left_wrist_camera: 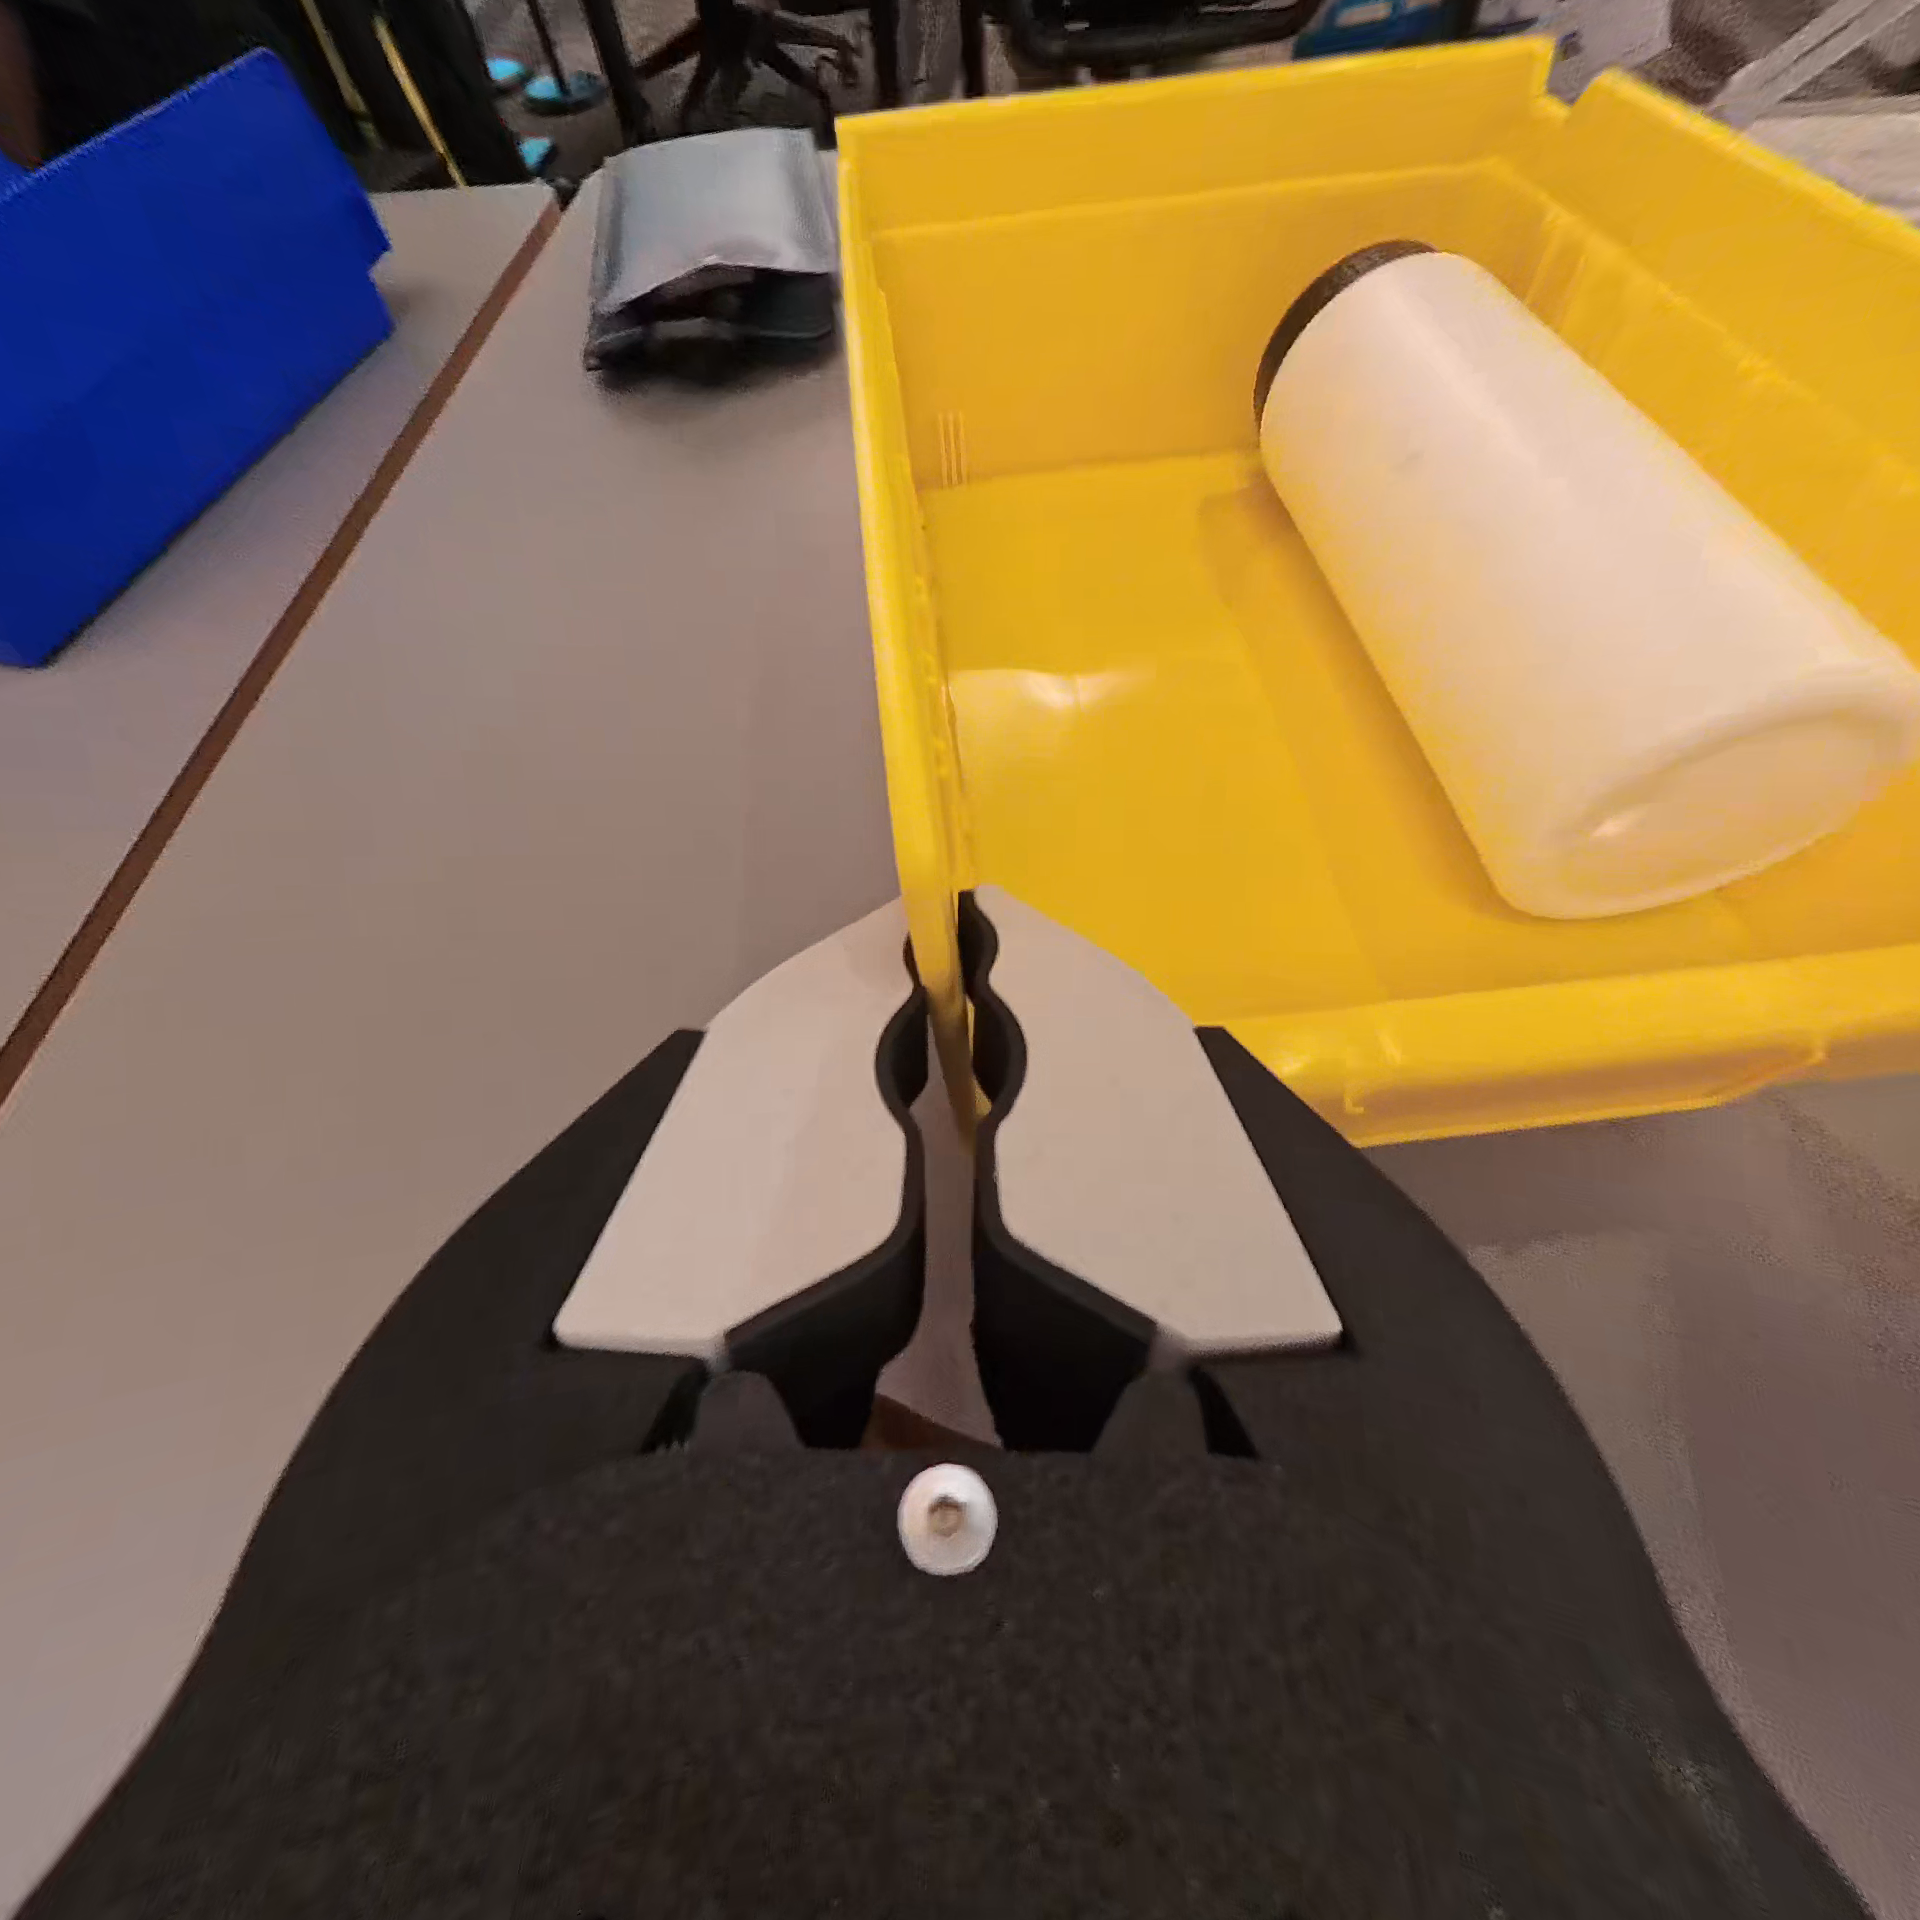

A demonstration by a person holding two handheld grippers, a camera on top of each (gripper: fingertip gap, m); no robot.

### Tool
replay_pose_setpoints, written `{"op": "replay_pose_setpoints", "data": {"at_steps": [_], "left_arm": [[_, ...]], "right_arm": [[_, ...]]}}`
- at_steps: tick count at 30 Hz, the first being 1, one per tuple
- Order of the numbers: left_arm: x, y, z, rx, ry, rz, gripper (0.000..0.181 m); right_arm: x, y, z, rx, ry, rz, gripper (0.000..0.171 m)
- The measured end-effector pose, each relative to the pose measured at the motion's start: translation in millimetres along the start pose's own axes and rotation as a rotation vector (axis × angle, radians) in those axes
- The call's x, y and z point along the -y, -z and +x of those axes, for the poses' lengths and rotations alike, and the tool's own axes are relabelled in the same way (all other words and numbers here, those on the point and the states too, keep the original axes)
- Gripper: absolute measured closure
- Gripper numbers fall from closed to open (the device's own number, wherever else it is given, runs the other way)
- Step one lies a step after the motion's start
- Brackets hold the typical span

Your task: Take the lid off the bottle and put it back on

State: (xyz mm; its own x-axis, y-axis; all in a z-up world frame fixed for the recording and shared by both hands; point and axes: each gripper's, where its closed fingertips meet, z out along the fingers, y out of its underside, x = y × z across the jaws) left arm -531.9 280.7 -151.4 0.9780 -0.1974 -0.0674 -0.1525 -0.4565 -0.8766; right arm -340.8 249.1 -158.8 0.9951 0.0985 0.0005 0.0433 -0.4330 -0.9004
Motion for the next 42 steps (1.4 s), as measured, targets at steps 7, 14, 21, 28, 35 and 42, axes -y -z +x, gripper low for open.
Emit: {"op": "replay_pose_setpoints", "data": {"at_steps": [7,14,21,28,35,42], "left_arm": [[2.0,5.9,-5.8,0.058,0.01,-0.019,0.149],[-0.9,23.7,-41.2,0.181,0.089,-0.039,0.117],[34.6,104.7,-8.1,0.311,-0.012,0.144,0.132],[-20.5,122.5,185.3,-0.406,0.148,0.061,0.131],[-11.5,96.2,188.1,-0.423,0.079,0.115,0.129],[-7.6,92.4,185.4,-0.487,0.128,0.127,0.127]], "right_arm": [[-10.5,20.1,-3.4,0.24,0.056,-0.042,0.158],[-5.1,135.9,76.3,0.42,0.301,0.045,0.144],[-41.6,217.7,286.8,0.171,0.104,0.179,0.14],[-52.7,237.1,396.4,0.015,-0.077,0.253,0.134],[-69.4,223.2,429.2,-0.064,-0.11,0.186,0.12],[-68.8,234.1,438.4,-0.099,-0.137,0.212,0.121]]}}
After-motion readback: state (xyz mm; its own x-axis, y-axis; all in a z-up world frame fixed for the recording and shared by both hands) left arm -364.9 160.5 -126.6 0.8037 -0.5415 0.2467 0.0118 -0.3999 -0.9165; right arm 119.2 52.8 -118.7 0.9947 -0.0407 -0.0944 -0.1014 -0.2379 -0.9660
